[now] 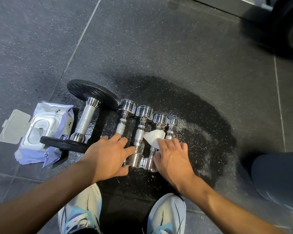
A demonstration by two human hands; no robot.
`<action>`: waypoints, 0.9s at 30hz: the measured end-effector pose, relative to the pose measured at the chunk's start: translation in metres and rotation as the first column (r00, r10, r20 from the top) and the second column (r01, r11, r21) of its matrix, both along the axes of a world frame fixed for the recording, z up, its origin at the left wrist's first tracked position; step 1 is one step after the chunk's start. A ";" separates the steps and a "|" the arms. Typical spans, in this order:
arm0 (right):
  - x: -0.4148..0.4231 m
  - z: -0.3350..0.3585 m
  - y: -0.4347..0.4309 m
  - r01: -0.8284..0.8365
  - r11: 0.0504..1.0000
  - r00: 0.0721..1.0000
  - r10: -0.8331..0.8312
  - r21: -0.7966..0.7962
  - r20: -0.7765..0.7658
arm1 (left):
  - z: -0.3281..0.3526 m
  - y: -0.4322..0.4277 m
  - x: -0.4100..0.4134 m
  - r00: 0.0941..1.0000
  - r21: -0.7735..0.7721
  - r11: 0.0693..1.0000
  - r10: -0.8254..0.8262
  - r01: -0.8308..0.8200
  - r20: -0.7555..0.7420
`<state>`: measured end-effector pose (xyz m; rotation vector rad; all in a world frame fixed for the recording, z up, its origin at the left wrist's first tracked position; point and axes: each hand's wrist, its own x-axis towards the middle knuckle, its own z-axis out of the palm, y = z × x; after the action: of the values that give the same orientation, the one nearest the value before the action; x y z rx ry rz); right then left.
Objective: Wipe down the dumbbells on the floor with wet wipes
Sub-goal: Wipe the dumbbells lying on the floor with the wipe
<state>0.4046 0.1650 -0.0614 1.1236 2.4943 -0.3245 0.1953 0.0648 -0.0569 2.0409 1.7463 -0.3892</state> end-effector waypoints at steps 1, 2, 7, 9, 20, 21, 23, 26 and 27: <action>-0.001 0.001 -0.003 -0.002 1.000 1.000 0.002 -0.004 -0.001 | 0.000 0.000 0.000 1.000 0.002 1.000 0.002 -0.002 0.001; -0.002 0.003 -0.005 0.000 1.000 1.000 0.000 -0.025 0.002 | 0.000 0.000 -0.001 1.000 0.003 1.000 0.003 -0.003 0.001; 0.000 0.004 0.003 -0.030 0.992 0.998 0.023 -0.124 -0.057 | 0.000 -0.001 0.000 1.000 0.004 1.000 0.006 -0.006 0.004; 0.000 0.000 0.012 -0.059 0.995 0.993 0.051 -0.077 -0.105 | 0.000 -0.001 0.000 1.000 0.004 1.000 0.012 -0.012 0.012; 0.003 -0.017 0.005 -0.116 0.992 0.985 0.123 0.058 -0.121 | 0.000 0.000 0.000 1.000 0.000 1.000 0.003 -0.003 0.008; 0.006 -0.020 0.000 -0.112 0.993 0.983 0.115 0.028 -0.146 | 0.000 0.000 0.000 1.000 -0.001 1.000 0.005 -0.005 0.010; 0.009 -0.022 -0.006 -0.109 0.994 0.984 0.109 0.006 -0.143 | -0.001 0.000 -0.001 1.000 0.001 1.000 0.001 -0.001 0.007; 0.006 -0.017 -0.003 -0.062 0.992 0.988 0.045 -0.106 -0.150 | -0.001 0.000 -0.001 1.000 0.006 1.000 -0.003 0.003 -0.001; 0.004 -0.014 0.000 -0.033 0.991 0.986 0.011 -0.130 -0.164 | -0.001 0.000 0.000 1.000 0.005 1.000 -0.003 0.003 -0.001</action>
<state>0.4089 0.1652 -0.0753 1.0536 2.5791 -0.5886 0.1950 0.0650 -0.0584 2.0473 1.7472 -0.3864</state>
